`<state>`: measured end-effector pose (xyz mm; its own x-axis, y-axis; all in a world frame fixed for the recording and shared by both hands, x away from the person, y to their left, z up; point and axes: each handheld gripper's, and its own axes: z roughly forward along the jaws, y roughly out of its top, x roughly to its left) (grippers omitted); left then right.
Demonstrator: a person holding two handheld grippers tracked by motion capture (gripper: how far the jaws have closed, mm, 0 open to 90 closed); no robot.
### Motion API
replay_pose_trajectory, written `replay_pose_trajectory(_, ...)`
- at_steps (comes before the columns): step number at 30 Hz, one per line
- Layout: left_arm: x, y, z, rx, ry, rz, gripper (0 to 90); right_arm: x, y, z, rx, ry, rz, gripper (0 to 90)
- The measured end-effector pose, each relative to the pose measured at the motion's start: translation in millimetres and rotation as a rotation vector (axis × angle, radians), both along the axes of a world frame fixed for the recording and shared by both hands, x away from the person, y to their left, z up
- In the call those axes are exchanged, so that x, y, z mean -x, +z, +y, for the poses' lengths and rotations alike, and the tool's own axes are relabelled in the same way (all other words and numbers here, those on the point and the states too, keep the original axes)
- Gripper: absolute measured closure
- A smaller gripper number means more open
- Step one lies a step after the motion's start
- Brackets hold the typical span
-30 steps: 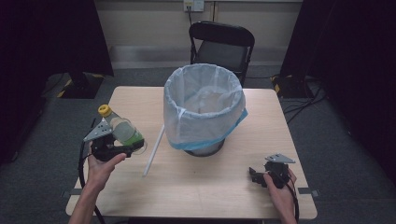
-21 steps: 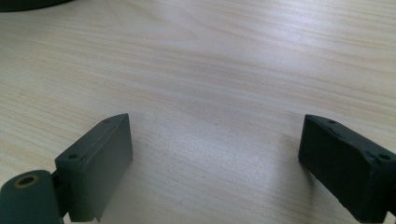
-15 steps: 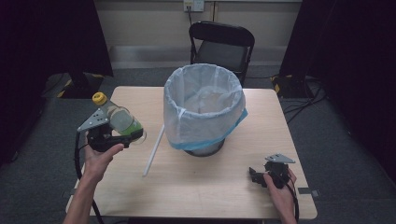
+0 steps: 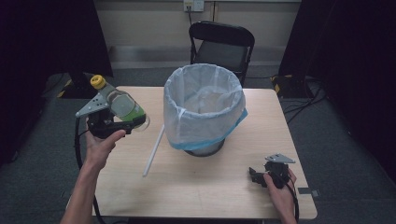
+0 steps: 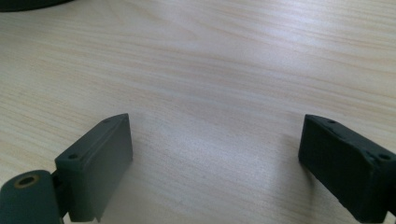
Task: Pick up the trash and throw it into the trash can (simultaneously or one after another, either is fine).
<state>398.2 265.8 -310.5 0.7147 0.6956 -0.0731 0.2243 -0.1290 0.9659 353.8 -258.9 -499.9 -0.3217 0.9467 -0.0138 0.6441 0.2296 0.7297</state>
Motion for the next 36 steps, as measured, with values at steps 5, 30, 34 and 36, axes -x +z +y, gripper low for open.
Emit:
replay_pose_trajectory(5, -3.2, 11.1, -2.7, 0.011, -0.005, -0.014, 28.3, 0.0, 0.0, 0.0, 0.0, 0.0, 0.0, 8.9)
replay_pose_trajectory(30, -14.1, 66.0, -29.9, 0.044, -0.071, -0.093, 28.3, 0.0, 0.0, 0.0, 0.0, 0.0, 0.0, 8.9)
replay_pose_trajectory(34, -15.9, 70.8, -33.6, 0.055, -0.08, -0.097, 28.3, 0.0, 0.0, -0.1, 0.001, 0.001, 0.0, 8.9)
replay_pose_trajectory(36, -18.0, 76.2, -38.4, 0.062, -0.091, -0.1, 28.3, 0.0, 0.0, -0.1, 0.001, 0.001, 0.0, 8.9)
